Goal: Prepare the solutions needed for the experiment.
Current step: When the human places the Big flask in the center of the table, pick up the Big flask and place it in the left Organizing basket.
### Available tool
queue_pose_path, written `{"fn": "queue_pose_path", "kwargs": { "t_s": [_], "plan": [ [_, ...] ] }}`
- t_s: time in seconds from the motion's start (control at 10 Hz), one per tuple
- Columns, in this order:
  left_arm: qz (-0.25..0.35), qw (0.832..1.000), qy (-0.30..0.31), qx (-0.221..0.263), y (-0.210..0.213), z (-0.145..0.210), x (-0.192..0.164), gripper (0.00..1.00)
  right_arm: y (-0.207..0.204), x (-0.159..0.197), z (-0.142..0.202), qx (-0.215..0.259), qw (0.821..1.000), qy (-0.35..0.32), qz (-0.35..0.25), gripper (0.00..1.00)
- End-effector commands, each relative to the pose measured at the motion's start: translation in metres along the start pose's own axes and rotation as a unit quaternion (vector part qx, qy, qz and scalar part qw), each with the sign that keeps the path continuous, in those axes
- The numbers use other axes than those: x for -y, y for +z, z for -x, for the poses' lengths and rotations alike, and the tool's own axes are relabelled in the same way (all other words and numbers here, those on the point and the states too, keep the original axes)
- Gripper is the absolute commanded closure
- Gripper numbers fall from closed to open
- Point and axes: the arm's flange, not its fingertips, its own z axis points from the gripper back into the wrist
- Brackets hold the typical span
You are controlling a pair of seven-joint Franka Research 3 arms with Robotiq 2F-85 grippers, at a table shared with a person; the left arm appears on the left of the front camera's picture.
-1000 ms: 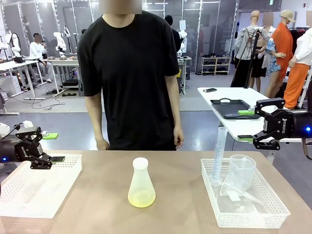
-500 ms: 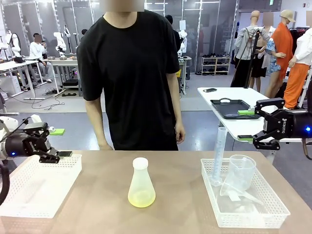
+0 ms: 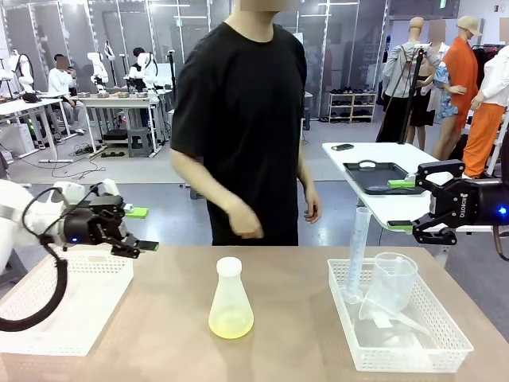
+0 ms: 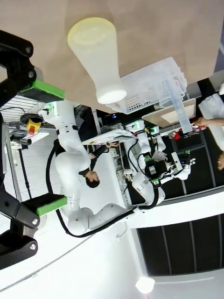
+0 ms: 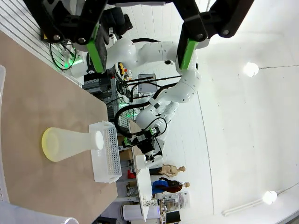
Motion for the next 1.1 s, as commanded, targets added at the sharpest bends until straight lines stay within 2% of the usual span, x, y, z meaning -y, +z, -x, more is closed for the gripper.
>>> {"fn": "queue_pose_path", "kwargs": {
  "t_s": [0.0,0.2,0.3,0.7,0.8,1.0],
  "plan": [
    [-0.007,1.000,-0.022,-0.003,-0.014,-0.020,-0.007,0.00,0.001,0.000,0.001,-0.002,1.000,0.000,0.001,0.23],
    [-0.017,0.999,-0.047,-0.019,-0.028,-0.030,-0.014,0.00,0.001,0.000,0.001,-0.002,1.000,0.000,0.001,0.23],
    [-0.001,1.000,-0.010,-0.017,-0.019,-0.015,-0.005,0.00,0.001,0.000,0.001,-0.002,1.000,0.000,0.001,0.23],
    [-0.001,1.000,-0.010,-0.017,-0.019,-0.015,-0.005,0.00,0.001,0.000,0.001,-0.002,1.000,0.000,0.001,0.23],
    [-0.005,1.000,-0.016,-0.017,-0.020,-0.019,-0.010,0.00,0.001,0.000,0.001,-0.002,1.000,0.000,0.001,0.23],
    [0.036,0.997,-0.067,-0.018,-0.039,-0.033,-0.022,0.00,0.001,0.000,0.001,-0.002,1.000,0.000,0.001,0.23]
  ]
}}
